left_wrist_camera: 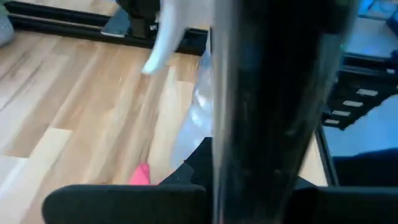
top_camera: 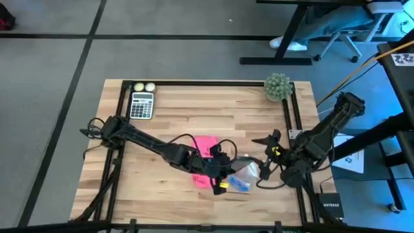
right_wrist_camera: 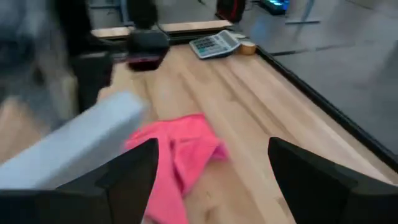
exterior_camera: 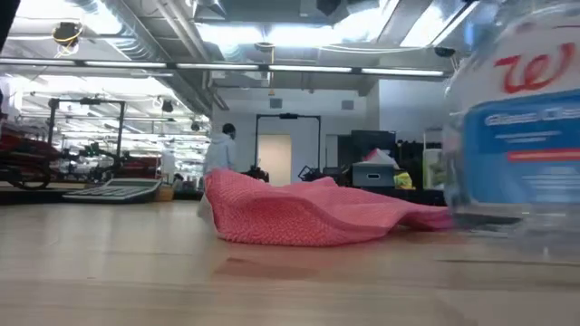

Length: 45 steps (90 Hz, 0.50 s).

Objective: Apply microfiber cloth
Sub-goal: Spray the black cellphone with the spray bottle

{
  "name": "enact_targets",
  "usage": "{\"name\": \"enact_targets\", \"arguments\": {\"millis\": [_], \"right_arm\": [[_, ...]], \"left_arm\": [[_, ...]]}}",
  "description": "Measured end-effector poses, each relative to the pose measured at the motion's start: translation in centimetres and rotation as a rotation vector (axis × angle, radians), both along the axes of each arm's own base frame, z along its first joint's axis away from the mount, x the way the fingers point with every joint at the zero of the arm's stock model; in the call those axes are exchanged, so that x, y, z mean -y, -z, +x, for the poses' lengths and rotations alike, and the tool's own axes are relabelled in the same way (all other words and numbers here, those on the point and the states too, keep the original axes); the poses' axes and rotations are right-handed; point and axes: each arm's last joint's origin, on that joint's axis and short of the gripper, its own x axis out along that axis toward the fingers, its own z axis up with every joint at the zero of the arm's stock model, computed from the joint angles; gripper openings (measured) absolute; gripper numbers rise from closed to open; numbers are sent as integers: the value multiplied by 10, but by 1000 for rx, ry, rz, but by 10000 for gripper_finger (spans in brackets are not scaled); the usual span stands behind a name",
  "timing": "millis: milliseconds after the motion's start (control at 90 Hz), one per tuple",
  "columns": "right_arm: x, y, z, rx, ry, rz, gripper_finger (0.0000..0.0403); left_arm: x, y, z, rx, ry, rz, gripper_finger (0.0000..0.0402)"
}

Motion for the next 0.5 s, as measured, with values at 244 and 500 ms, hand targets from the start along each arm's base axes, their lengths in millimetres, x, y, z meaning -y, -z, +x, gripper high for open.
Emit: {"name": "enact_targets", "arguments": {"millis": [244, 500], "right_arm": [[-2, 1, -1, -54, -64, 51, 289], [0, -3, -10, -156, -200, 176, 289]], "left_arm": [[3, 1, -2, -8, -20, 34, 21], [3, -2, -5, -8, -58, 63, 21]]}}
